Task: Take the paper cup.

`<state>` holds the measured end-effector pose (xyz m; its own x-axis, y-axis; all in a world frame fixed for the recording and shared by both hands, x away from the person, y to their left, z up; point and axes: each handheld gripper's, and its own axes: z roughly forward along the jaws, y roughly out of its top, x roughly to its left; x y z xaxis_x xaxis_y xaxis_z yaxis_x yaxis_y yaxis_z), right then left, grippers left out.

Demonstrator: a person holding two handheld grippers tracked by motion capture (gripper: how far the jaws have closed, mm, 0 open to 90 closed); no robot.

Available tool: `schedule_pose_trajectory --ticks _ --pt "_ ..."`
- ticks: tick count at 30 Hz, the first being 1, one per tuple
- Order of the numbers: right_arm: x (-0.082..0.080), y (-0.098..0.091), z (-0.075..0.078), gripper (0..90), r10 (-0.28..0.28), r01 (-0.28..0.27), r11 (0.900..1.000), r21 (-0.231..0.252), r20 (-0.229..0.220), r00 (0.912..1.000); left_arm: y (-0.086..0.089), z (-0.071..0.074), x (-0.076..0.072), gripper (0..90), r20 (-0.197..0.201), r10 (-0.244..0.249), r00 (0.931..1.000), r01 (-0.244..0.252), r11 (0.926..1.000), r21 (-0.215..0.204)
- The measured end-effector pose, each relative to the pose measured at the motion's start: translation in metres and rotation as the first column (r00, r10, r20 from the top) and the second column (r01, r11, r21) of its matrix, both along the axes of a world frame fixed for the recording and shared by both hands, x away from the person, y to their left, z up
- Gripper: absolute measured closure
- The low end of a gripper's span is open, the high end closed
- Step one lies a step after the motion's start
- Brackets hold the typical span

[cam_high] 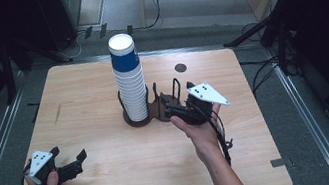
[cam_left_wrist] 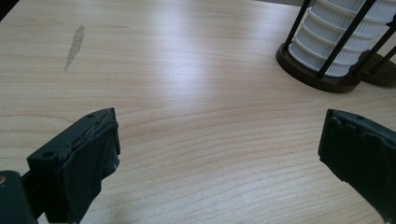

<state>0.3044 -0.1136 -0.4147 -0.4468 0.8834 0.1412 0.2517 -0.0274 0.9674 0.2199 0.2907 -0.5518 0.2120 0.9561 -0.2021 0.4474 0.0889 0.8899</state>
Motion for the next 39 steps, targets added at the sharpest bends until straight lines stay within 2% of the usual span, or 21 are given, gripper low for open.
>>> schedule_pose_trajectory --ticks 7,17,26,39 --pt "0.003 0.012 0.005 5.4 0.001 -0.001 1.0000 0.005 -0.013 0.9999 0.001 0.000 0.000 0.0 -0.002 0.002 1.0000 -0.002 1.0000 -0.007" --pt "0.012 0.041 0.015 0.0 0.039 -0.039 0.9992 0.010 -0.014 0.9992 0.001 0.000 0.000 0.0 0.005 0.000 1.0000 0.000 0.9999 -0.013" --pt "0.017 0.062 0.025 0.0 0.074 -0.074 0.9972 0.009 -0.018 0.9971 0.001 0.000 0.000 0.0 0.004 -0.001 1.0000 0.001 0.9999 -0.014" --pt "0.028 0.091 0.036 0.0 0.082 -0.083 0.9964 -0.016 -0.019 0.9964 0.002 0.000 0.001 0.0 0.002 -0.003 1.0000 0.003 0.9998 -0.020"
